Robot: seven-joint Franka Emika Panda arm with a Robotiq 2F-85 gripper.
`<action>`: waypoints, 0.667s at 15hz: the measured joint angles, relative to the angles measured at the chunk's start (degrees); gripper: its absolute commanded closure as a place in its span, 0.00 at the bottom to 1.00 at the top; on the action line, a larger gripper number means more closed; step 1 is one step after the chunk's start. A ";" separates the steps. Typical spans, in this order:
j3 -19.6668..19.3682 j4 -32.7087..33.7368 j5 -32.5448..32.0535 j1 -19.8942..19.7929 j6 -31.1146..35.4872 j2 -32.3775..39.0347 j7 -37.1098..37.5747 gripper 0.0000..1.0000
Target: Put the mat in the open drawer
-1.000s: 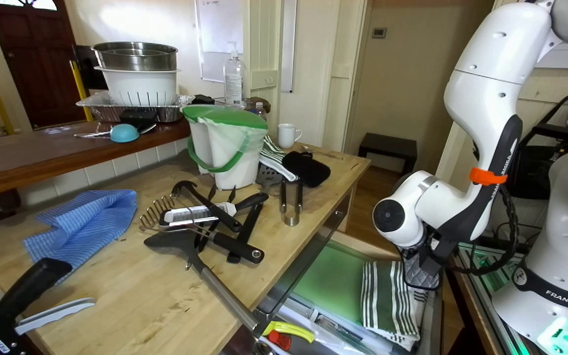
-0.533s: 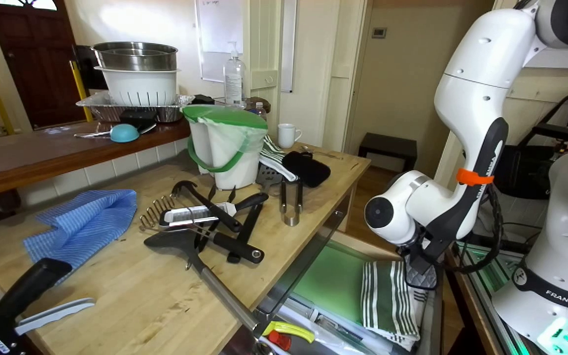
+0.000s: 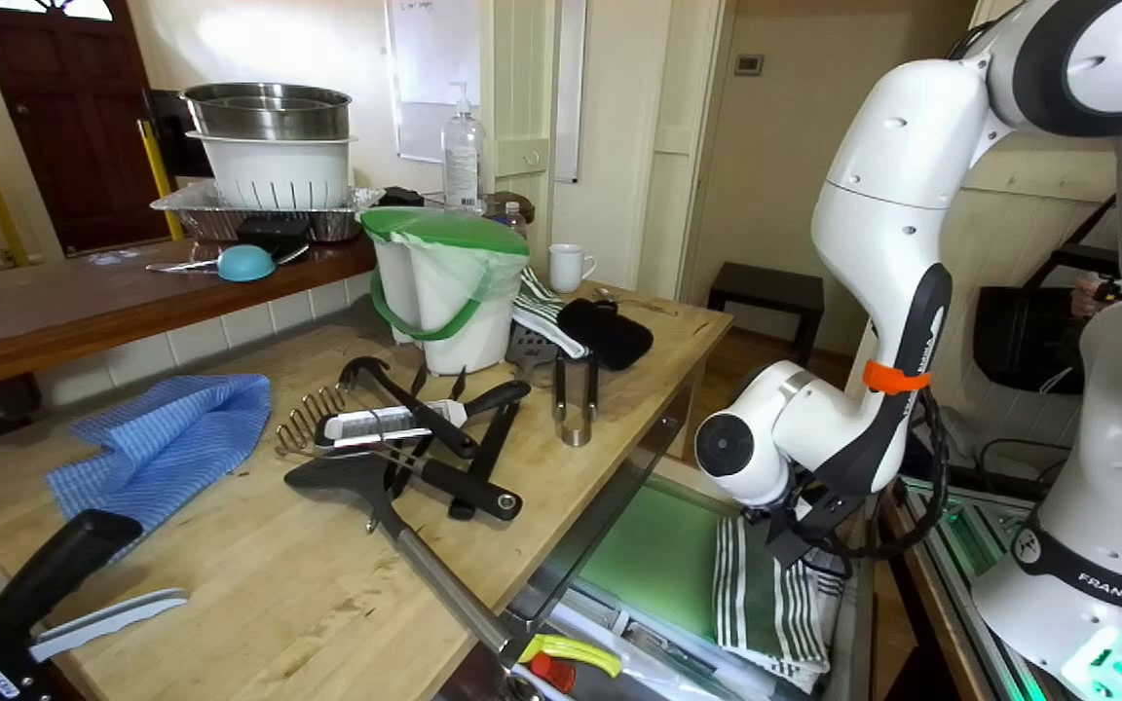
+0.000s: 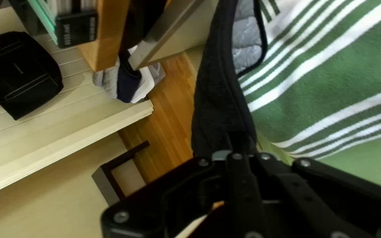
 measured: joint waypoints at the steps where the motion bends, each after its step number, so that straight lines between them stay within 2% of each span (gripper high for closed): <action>1: 0.05 1.09 -0.55 0.82 0.63 1.03 2.05 1.00; 6: 0.55 5.36 -4.32 4.72 1.00 4.95 9.32 1.00; 7: 0.59 5.64 -5.10 5.19 1.00 5.66 10.21 0.74; 8: 0.61 5.70 -5.64 5.42 1.00 6.32 10.68 0.72; 10: 0.46 5.60 -6.60 5.43 0.90 7.55 11.06 0.57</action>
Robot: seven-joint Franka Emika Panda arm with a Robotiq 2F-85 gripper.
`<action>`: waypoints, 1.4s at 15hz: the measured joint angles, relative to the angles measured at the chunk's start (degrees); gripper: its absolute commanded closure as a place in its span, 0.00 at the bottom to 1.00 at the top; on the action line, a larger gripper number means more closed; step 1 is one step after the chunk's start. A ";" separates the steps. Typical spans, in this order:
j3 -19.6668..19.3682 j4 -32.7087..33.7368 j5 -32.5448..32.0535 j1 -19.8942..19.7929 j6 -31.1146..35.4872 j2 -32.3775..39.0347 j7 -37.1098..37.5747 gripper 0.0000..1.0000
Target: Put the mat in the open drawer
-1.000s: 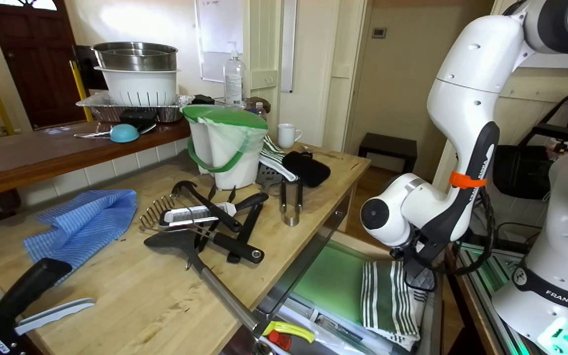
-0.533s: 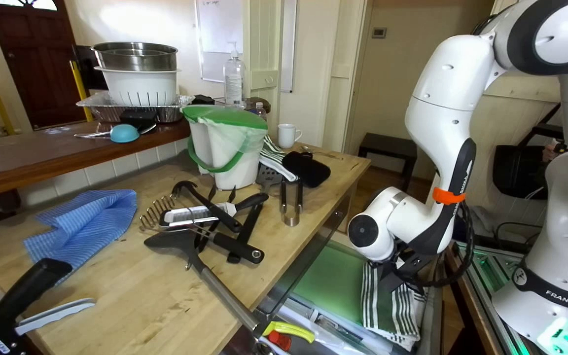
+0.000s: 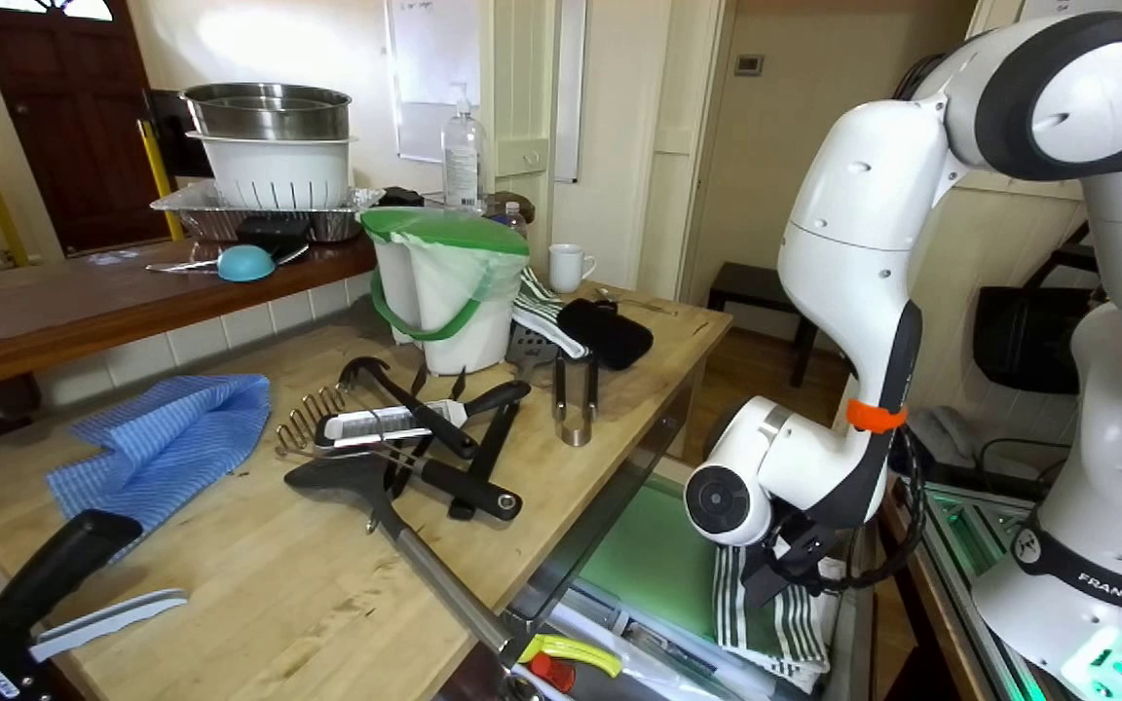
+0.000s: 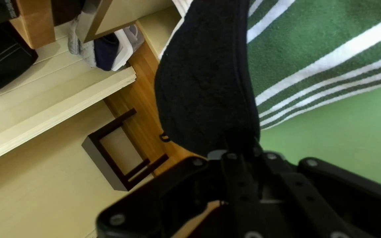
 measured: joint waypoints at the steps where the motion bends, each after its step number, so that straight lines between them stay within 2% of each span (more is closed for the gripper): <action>1: -0.20 -0.09 -0.50 -0.03 -0.03 0.53 0.04 0.51; 8: -0.68 -0.45 -3.20 -0.78 -0.04 0.10 0.23 0.00; 14: -0.30 -3.08 -2.68 -1.28 -2.47 -6.42 -2.49 0.00; 17: 1.17 -6.28 -0.04 -1.93 -5.94 -12.20 -12.15 0.00; 21: 3.19 -12.73 3.63 -4.01 -5.91 -22.53 -28.68 0.00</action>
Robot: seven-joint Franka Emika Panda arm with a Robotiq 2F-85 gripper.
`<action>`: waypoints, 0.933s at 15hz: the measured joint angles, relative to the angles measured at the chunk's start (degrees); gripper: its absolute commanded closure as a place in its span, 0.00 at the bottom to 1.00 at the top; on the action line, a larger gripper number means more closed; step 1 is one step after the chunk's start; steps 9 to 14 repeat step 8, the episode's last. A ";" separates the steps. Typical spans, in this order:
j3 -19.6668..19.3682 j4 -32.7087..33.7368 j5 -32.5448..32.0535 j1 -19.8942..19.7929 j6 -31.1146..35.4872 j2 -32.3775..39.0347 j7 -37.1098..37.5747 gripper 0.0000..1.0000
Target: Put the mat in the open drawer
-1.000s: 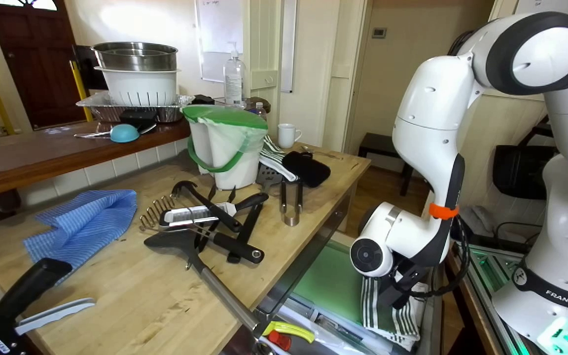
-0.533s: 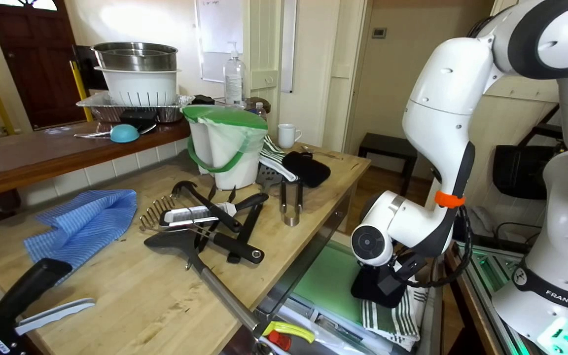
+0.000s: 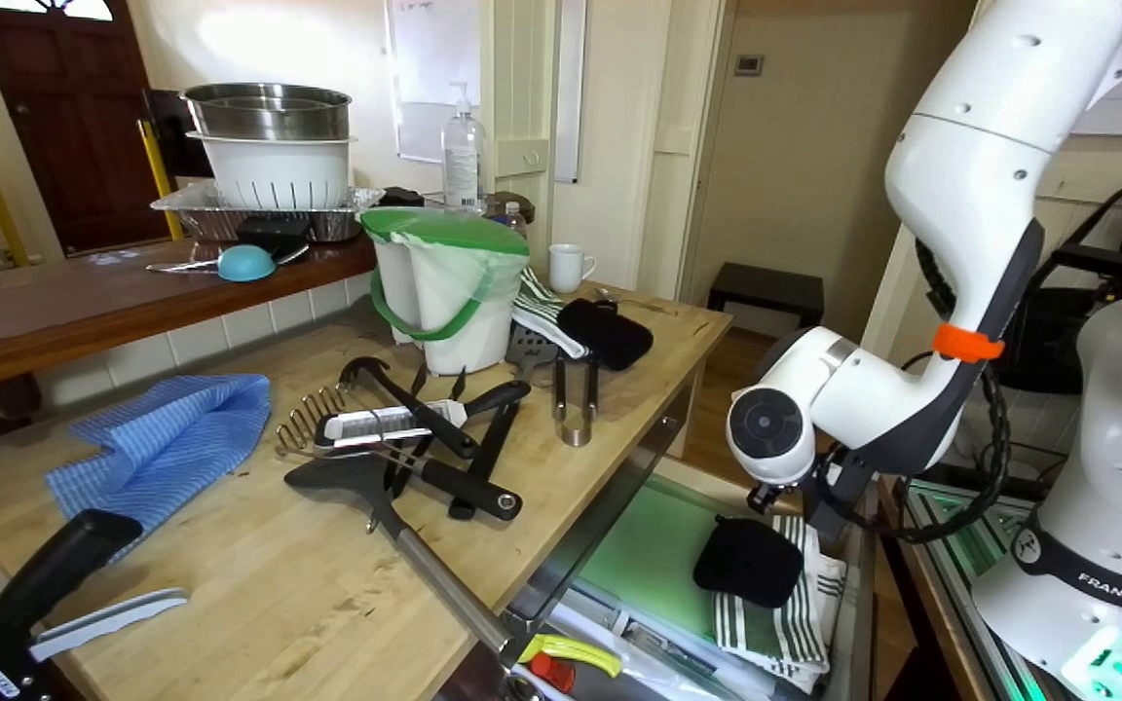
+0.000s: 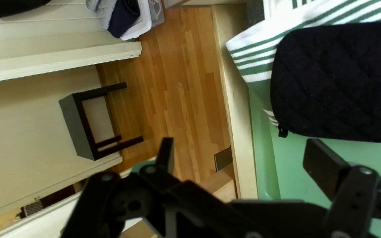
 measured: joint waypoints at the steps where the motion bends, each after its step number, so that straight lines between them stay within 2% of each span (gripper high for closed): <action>1: 0.03 -1.39 1.14 -0.49 0.51 -2.74 -4.08 0.00; 4: -0.55 -2.57 6.78 -2.28 3.89 -8.64 -16.51 0.00; 6: -1.11 -1.75 14.46 -2.94 4.35 -10.88 -25.04 0.00; 8: -1.64 -0.18 22.91 -3.13 2.04 -13.42 -33.15 0.00; 14: -1.64 -0.18 22.91 -3.13 2.04 -13.42 -33.15 0.00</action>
